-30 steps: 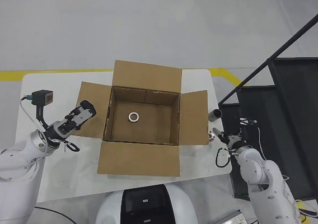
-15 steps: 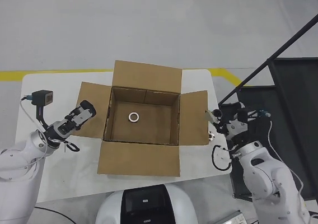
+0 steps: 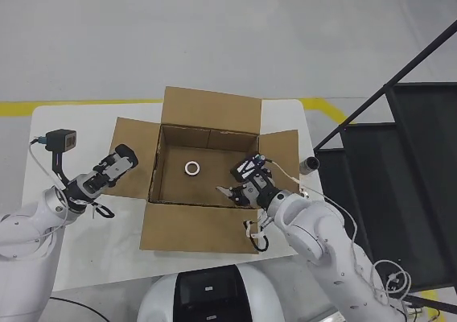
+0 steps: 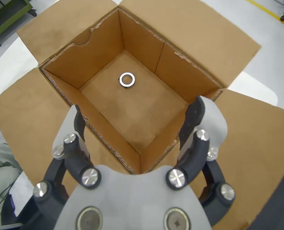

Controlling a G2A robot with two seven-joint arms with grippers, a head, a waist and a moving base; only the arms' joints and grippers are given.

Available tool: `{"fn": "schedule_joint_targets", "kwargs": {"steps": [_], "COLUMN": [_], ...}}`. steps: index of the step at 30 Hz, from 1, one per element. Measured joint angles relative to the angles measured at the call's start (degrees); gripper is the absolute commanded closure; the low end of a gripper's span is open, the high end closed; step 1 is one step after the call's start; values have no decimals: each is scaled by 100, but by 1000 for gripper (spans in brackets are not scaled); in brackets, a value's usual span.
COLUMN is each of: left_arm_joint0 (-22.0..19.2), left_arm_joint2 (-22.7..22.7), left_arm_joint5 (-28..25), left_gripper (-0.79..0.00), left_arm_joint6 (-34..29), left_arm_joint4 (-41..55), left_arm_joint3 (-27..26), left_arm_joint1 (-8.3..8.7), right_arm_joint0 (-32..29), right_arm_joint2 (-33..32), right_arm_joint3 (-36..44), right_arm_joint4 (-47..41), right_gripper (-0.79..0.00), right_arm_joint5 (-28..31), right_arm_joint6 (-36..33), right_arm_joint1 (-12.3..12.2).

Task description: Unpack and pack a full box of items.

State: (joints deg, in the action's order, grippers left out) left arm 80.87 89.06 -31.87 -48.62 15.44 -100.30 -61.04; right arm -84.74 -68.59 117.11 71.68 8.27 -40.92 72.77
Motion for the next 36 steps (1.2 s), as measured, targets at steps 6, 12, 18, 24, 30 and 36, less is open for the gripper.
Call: {"fn": "schedule_joint_targets", "kwargs": {"steps": [6,12,18,24,30,36], "left_arm_joint0": [0,0,0,0,0,0], "left_arm_joint2": [0,0,0,0,0,0], "left_arm_joint5": [0,0,0,0,0,0], "left_gripper": [-785,-785,-785,-785,-785,-785], "left_arm_joint6": [0,0,0,0,0,0], "left_arm_joint4": [0,0,0,0,0,0], "left_arm_joint3": [0,0,0,0,0,0], "left_arm_joint1": [0,0,0,0,0,0], "right_arm_joint0": [487,478,478,478,478,1089], "right_arm_joint2": [214,210,210,210,210,603], "right_arm_joint3": [-319,-312,-312,-312,-312,-632], "right_arm_joint4": [-306,-297,-297,-297,-297,-503], "right_gripper": [-785,-785,-785,-785,-785,-785], "right_arm_joint5": [13,10,10,10,10,452], "right_arm_joint6": [-216,-210,-210,-210,-210,-517], "right_arm_joint1": [47,46,46,46,46,107]}}
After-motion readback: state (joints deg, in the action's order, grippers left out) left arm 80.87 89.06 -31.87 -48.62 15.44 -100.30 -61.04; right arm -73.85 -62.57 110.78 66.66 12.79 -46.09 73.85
